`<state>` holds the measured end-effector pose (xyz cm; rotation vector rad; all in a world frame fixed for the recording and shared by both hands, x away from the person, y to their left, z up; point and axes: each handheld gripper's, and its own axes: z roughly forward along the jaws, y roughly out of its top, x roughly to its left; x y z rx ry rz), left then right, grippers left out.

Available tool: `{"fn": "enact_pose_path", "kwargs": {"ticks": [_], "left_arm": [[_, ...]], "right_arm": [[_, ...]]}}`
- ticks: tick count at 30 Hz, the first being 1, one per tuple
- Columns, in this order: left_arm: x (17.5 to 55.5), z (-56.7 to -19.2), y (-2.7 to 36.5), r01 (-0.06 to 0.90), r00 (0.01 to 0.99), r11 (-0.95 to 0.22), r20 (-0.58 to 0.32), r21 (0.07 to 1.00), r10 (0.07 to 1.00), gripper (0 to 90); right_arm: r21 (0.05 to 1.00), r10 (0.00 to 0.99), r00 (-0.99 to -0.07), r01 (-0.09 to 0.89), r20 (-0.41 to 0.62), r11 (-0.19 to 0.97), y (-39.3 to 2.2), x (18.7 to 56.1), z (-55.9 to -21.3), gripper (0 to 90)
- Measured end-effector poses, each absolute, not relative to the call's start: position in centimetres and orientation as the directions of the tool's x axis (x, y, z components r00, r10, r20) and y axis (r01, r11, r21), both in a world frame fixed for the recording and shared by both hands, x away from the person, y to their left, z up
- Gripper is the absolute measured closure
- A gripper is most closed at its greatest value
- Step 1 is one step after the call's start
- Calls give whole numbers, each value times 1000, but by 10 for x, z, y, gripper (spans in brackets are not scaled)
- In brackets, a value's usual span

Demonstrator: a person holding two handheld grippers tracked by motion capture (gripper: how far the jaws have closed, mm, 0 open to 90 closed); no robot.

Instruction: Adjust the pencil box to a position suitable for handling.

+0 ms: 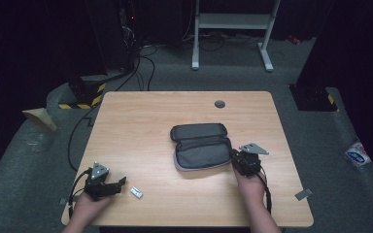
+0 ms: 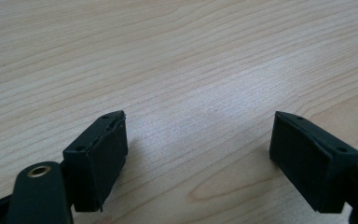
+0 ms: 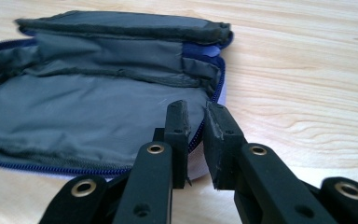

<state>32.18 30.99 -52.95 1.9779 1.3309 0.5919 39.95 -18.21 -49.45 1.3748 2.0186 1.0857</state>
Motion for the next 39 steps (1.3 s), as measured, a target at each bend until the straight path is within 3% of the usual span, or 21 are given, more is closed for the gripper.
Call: {"fn": "enact_pose_path", "kwargs": {"ticks": [10,11,12,14,15,18,24,29,39], "left_arm": [[322,-529,310,621,376,-255,4,741,927,195],[321,-529,310,621,375,-255,4,741,927,197],[321,-529,310,621,376,-255,3,741,927,197],[321,-529,310,621,376,-255,3,741,927,197],[321,-529,310,621,376,-255,3,741,927,197],[321,-529,310,621,376,-255,3,741,927,197],[322,-529,310,620,378,-258,7,741,926,198],[322,-529,310,620,380,-257,4,742,925,199],[321,-529,310,620,381,-257,2,741,925,202]], "right_arm": [[822,898,-436,532,62,202,-168,388,-498,822],[822,898,-435,533,62,201,-166,387,-497,799],[829,906,-420,526,57,192,-164,387,-497,701],[830,908,-415,527,64,182,-163,387,-497,664],[829,916,-395,533,66,170,-161,390,-497,564],[822,922,-385,536,34,193,-158,395,-499,522],[800,925,-377,568,47,191,-158,407,-504,698],[801,921,-388,561,31,209,-154,407,-505,739],[802,914,-406,553,21,227,-143,402,-504,729]]}}
